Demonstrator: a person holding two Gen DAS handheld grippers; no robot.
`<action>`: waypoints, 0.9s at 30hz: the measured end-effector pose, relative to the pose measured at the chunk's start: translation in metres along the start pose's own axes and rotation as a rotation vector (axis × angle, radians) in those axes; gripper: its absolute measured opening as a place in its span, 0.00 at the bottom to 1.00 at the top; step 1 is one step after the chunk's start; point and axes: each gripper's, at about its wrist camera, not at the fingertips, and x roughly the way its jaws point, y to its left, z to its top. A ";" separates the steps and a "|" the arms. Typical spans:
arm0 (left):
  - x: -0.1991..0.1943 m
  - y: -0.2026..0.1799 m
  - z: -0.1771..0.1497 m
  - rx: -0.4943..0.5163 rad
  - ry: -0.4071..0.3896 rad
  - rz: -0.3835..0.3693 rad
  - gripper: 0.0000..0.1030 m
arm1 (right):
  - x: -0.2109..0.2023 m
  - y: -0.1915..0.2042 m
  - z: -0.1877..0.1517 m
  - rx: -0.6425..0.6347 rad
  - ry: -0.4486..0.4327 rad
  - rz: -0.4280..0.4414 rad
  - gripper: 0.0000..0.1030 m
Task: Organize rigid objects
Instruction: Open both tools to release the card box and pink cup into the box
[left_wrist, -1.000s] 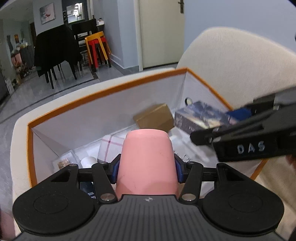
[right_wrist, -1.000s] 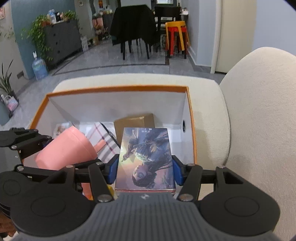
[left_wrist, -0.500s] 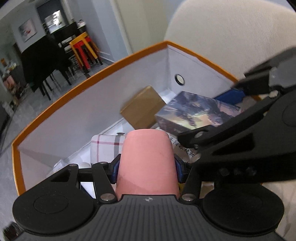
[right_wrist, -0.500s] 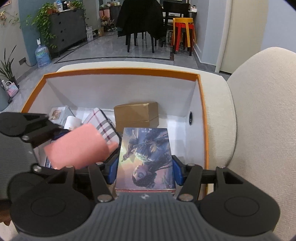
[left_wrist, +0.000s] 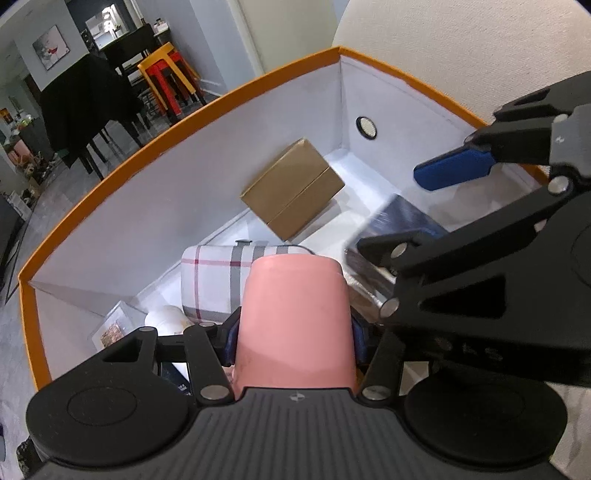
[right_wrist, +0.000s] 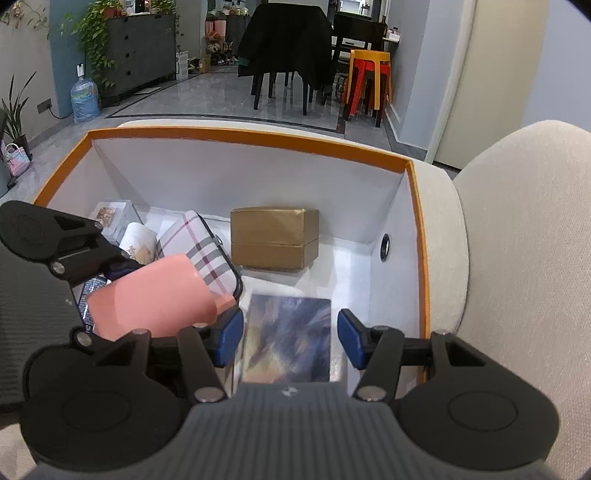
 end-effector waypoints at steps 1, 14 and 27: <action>0.000 0.000 0.001 -0.004 0.001 0.002 0.63 | 0.000 0.000 0.000 -0.007 -0.006 -0.007 0.54; -0.019 0.006 -0.007 -0.035 -0.026 0.031 0.86 | -0.017 -0.011 0.004 0.042 -0.049 0.015 0.61; -0.048 0.030 -0.022 -0.187 -0.072 0.014 0.87 | -0.038 -0.030 0.003 0.113 -0.088 0.024 0.61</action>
